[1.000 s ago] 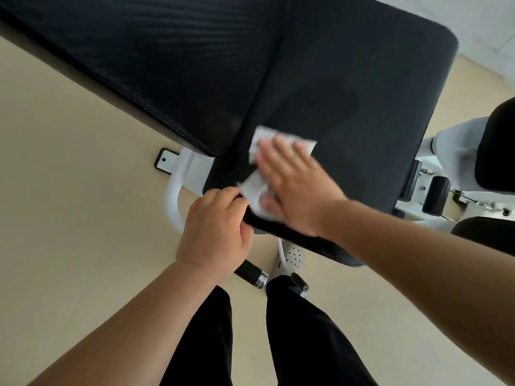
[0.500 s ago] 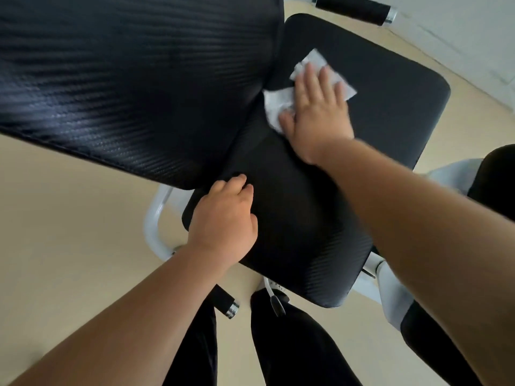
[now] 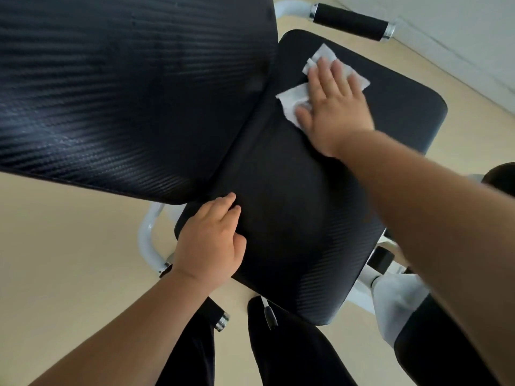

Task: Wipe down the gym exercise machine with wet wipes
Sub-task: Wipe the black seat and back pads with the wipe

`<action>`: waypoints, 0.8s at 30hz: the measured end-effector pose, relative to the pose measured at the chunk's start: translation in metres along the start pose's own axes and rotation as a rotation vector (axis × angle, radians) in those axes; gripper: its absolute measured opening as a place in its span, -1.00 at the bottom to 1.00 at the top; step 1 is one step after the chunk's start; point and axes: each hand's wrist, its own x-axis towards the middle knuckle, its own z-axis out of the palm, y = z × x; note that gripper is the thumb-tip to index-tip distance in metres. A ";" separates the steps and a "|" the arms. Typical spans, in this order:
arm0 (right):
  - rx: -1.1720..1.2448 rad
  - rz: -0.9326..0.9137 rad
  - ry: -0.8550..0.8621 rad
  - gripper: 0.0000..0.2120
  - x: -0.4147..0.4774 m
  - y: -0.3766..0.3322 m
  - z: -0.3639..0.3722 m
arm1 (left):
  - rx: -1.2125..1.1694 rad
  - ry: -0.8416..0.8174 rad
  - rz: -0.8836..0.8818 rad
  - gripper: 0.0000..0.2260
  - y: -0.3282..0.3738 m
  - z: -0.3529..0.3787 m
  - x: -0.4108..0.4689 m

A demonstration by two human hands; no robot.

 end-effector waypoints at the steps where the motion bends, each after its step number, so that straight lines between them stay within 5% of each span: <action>1: 0.024 0.056 0.012 -0.31 -0.005 -0.019 0.003 | 0.000 0.029 -0.006 -0.59 0.001 -0.001 0.002; 4: -0.050 -0.214 0.003 -0.33 -0.041 -0.063 0.026 | -0.011 0.190 0.038 -0.80 0.003 -0.003 0.009; 6: -0.161 -0.569 -0.054 -0.34 -0.057 -0.056 0.030 | -0.007 0.202 0.074 -0.88 0.007 -0.007 0.014; 8: -0.229 -0.724 -0.073 -0.34 -0.036 -0.022 0.019 | 0.027 0.153 0.093 -0.85 0.013 -0.010 0.022; 12: -0.156 -0.315 -0.012 -0.29 0.026 0.044 -0.013 | 0.098 -0.104 -0.008 -0.48 0.033 -0.015 0.044; 15: -0.046 -0.025 0.014 -0.30 0.031 0.036 -0.014 | 0.068 -0.123 -0.060 -0.46 0.039 -0.017 0.053; 17: -0.069 -0.108 -0.013 -0.32 0.018 0.009 -0.006 | 0.033 -0.115 -0.061 -0.48 0.037 -0.020 0.055; 21: -0.186 -0.576 -0.058 -0.30 0.008 0.005 -0.005 | 0.001 -0.162 -0.038 -0.44 0.032 -0.019 0.053; 24: -0.163 -0.430 -0.031 -0.27 0.046 0.027 -0.022 | -0.002 -0.166 -0.029 -0.44 0.031 -0.020 0.055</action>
